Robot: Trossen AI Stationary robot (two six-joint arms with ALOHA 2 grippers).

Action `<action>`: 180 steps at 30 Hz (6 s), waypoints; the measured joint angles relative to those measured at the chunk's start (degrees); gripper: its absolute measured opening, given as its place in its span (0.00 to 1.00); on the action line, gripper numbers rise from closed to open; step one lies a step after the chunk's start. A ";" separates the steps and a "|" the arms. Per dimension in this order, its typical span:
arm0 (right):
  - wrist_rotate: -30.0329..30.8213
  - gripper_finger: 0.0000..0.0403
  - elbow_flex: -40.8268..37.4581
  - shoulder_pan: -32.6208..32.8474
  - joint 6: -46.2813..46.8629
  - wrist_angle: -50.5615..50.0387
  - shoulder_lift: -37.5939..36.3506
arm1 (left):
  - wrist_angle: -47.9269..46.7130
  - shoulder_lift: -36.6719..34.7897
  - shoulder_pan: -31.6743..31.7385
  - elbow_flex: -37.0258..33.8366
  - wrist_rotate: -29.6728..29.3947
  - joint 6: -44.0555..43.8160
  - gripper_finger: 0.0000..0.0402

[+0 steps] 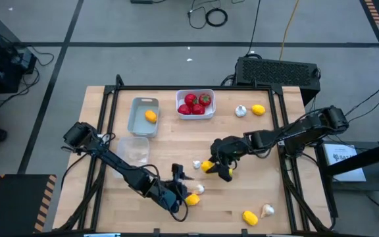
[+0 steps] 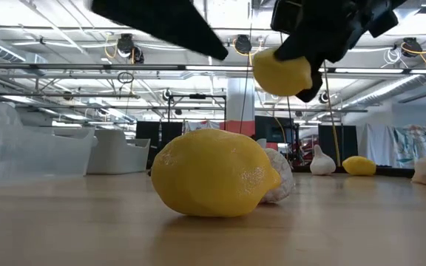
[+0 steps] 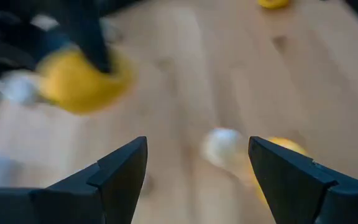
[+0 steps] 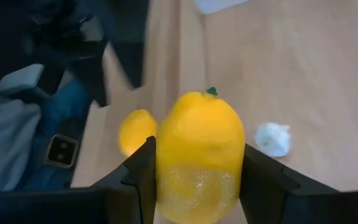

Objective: Sort produce into baskets
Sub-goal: Put the yellow lemon into the gray bin

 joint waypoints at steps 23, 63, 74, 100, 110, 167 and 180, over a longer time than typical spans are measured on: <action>-0.37 0.40 0.00 2.88 -1.93 1.86 0.31 | 13.85 0.00 8.07 0.04 6.30 29.83 0.72; 0.97 0.51 -0.04 2.40 -9.13 6.00 0.38 | 13.11 1.97 9.69 0.05 9.47 27.17 0.41; 16.45 0.54 0.11 0.91 -9.12 2.42 0.24 | -7.89 -5.69 9.33 -0.09 0.08 21.66 0.41; 21.26 0.53 0.00 0.41 -8.56 1.63 0.31 | -48.25 -35.42 38.47 -19.25 -5.98 -6.47 0.41; 21.26 0.53 0.00 0.09 -8.42 1.60 0.32 | -46.80 -35.21 42.05 -22.82 -5.70 -6.22 0.47; -10.77 0.53 45.38 31.75 73.12 -57.67 22.41 | -5.81 -42.28 9.44 -17.44 5.07 14.43 0.68; -13.70 0.53 45.33 30.86 64.26 -62.27 30.15 | -4.49 -42.26 9.64 -17.46 5.98 17.60 0.68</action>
